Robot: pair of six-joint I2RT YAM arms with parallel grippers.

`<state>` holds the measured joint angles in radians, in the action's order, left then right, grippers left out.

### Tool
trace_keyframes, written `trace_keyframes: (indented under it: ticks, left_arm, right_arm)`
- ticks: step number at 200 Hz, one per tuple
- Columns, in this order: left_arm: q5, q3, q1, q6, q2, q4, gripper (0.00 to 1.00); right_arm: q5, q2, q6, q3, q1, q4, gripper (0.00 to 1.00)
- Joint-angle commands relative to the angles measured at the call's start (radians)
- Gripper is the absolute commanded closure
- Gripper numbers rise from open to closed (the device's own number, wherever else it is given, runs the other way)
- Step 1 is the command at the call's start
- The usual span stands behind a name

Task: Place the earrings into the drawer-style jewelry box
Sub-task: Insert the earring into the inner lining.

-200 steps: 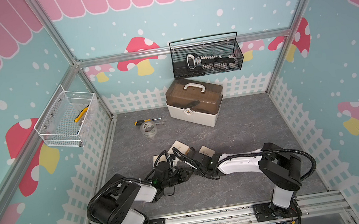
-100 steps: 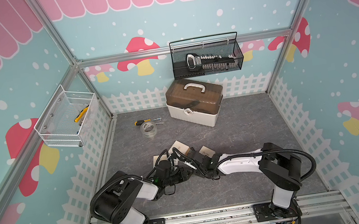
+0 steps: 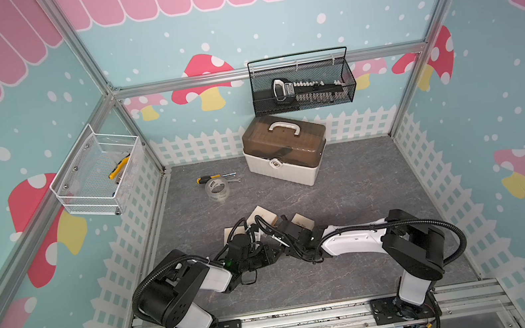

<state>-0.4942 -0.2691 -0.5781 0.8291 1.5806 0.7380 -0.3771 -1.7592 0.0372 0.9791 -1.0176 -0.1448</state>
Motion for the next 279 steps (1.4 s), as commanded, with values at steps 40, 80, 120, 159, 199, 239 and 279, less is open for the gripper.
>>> trace_keyframes:
  ticks: [40, 80, 120, 159, 199, 239, 279]
  left_arm:
    - [0.013, -0.018, -0.002, -0.022, 0.005, -0.029, 0.70]
    - [0.009, -0.018, -0.001, -0.022, 0.004, -0.029, 0.70]
    - [0.011, -0.015, -0.001, -0.025, -0.001, -0.033, 0.70]
    - [0.012, -0.013, 0.000, -0.027, -0.001, -0.035, 0.70]
    - [0.011, -0.013, 0.002, -0.026, 0.003, -0.032, 0.70]
    - [0.011, -0.013, 0.003, -0.026, 0.003, -0.032, 0.70]
    - [0.012, -0.012, 0.004, -0.027, -0.001, -0.037, 0.70]
  right_arm:
    - [0.009, -0.001, 0.006, 0.002, 0.008, 0.015, 1.00]
    - [0.019, 0.001, 0.004, 0.013, 0.008, 0.030, 1.00]
    - [0.014, -0.016, 0.006, 0.019, 0.007, 0.028, 1.00]
    - [0.025, -0.040, 0.012, 0.029, 0.007, 0.015, 1.00]
    - [0.059, -0.039, 0.015, 0.025, 0.006, -0.002, 1.00]
    - [0.104, -0.020, 0.024, 0.009, 0.007, -0.007, 1.00]
    - [0.129, -0.007, 0.024, -0.002, 0.006, -0.013, 1.00]
